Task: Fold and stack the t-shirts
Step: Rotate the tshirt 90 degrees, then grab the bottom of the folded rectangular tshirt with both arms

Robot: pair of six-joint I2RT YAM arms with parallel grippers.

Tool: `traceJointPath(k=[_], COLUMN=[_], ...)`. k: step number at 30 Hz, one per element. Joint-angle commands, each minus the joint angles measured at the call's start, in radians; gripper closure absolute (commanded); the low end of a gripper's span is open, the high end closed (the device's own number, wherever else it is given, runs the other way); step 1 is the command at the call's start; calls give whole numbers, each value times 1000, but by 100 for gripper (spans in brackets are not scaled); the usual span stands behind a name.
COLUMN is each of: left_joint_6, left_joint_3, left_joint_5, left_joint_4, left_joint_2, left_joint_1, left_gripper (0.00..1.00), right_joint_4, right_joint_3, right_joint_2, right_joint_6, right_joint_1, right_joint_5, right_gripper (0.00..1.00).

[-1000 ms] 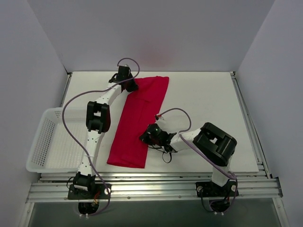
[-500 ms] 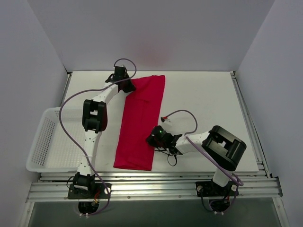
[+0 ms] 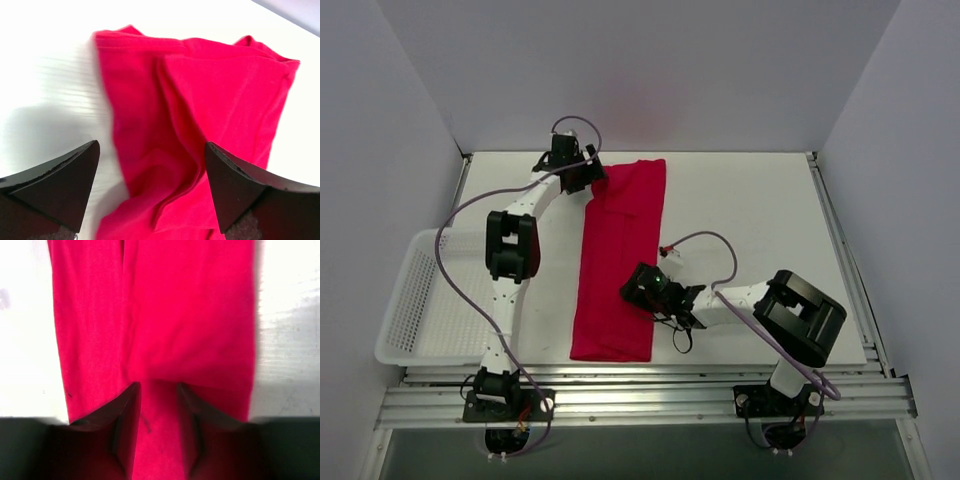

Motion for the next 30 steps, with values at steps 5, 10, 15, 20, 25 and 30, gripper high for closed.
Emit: traceJointPath(k=[5, 10, 15, 20, 25, 30], left_joint_6=[157, 181, 136, -33, -179, -280], left_joint_3=[-74, -341, -881, -1240, -1410, -1559], left_joint_5=[-137, -255, -323, -395, -485, -478], left_joint_4=[-46, -67, -7, -7, -85, -124], left_joint_2=[-298, -661, -997, -1292, -1429, -1469], left_joint_1=[61, 52, -22, -195, -451, -577], left_gripper=[6, 6, 6, 6, 6, 6], right_joint_4=[-520, -683, -748, -771, -678, -389], right_joint_3=[54, 144, 143, 65, -90, -305], right_joint_2=[-154, -284, -432, -536, -651, -765], right_joint_6=[-68, -120, -148, -127, -122, -131], right_joint_1=[32, 38, 72, 107, 153, 152], right_joint_5=[302, 450, 478, 452, 346, 134], right_gripper=[4, 3, 3, 3, 2, 5])
